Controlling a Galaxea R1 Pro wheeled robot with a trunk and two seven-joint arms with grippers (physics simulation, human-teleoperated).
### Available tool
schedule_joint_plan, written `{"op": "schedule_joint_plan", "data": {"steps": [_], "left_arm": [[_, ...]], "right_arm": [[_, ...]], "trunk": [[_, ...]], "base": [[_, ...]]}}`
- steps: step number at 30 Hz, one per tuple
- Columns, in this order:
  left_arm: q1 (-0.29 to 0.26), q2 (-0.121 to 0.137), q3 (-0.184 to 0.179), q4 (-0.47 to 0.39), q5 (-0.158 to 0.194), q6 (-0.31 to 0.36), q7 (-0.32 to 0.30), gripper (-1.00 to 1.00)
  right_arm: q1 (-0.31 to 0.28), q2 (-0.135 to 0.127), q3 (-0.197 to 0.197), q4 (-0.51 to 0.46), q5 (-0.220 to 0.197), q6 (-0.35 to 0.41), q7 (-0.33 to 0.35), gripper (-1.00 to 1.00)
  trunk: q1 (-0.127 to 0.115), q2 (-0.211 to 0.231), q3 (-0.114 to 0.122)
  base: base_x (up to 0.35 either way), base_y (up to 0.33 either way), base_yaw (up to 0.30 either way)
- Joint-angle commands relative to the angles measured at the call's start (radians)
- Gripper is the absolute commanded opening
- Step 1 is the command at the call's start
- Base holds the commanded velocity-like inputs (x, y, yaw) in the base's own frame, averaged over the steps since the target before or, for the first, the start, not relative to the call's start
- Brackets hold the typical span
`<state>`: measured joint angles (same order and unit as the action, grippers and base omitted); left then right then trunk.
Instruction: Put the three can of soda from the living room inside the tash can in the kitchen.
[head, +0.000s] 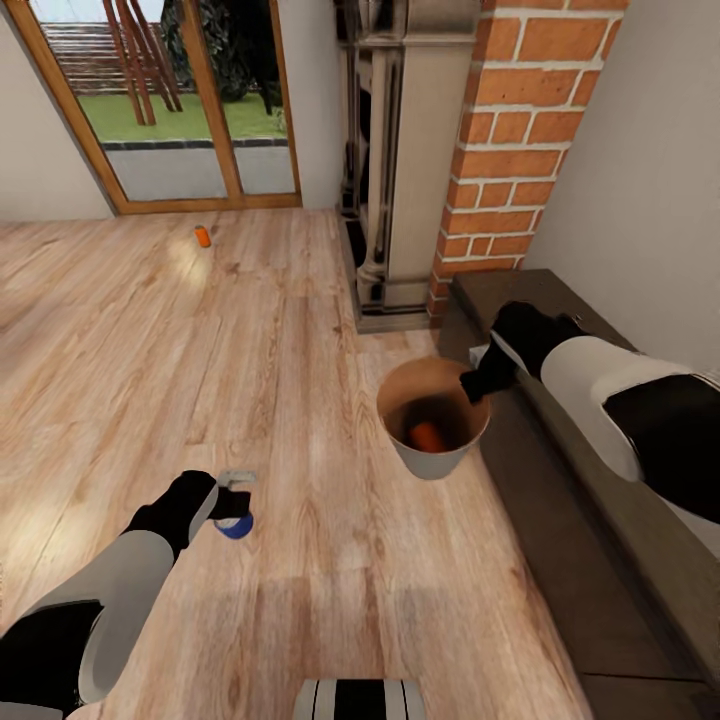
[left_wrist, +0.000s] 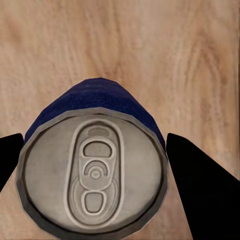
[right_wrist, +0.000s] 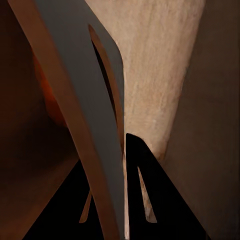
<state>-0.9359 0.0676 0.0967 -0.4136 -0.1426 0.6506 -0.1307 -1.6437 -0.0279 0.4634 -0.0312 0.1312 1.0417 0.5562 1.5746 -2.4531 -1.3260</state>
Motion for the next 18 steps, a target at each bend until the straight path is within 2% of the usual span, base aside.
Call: {"op": "schedule_joint_plan", "data": {"steps": [1, 2, 6, 11, 14, 18], "left_arm": [[0.0, 0.0, 0.0, 0.0, -0.002, -0.004, 0.0, -1.0], [0.0, 0.0, 0.0, 0.001, -0.002, -0.02, 0.001, -1.0], [0.0, 0.0, 0.0, 0.001, -0.005, -0.05, 0.001, -1.0], [0.0, 0.0, 0.0, 0.001, -0.005, -0.066, 0.001, -1.0], [0.0, 0.0, 0.0, 0.0, -0.004, -0.079, 0.0, -1.0], [0.0, 0.004, 0.0, -0.006, 0.0, -0.081, -0.007, -1.0]], "right_arm": [[0.015, 0.0, -0.024, -0.019, -0.019, 0.006, 0.005, -1.0], [0.061, 0.0, -0.032, -0.084, -0.019, 0.006, 0.004, -1.0], [0.148, 0.003, -0.039, -0.201, -0.018, 0.006, -0.024, -1.0], [0.182, 0.007, -0.046, -0.244, -0.019, 0.006, -0.081, -1.0], [0.21, 0.005, -0.087, -0.258, -0.018, 0.006, -0.103, -1.0], [0.225, 0.001, -0.115, -0.3, -0.018, 0.006, -0.108, -1.0]], "trunk": [[-0.004, 0.007, 0.003], [-0.008, 0.014, 0.007], [-0.023, 0.042, 0.019], [-0.042, 0.077, 0.035], [-0.054, 0.098, 0.044], [-0.069, 0.126, 0.057]], "base": [[0.0, 0.0, 0.0], [0.0, 0.0, 0.0], [0.0, 0.0, 0.0], [0.0, 0.0, 0.0], [0.0, 0.0, 0.0], [0.0, 0.0, 0.0]]}}
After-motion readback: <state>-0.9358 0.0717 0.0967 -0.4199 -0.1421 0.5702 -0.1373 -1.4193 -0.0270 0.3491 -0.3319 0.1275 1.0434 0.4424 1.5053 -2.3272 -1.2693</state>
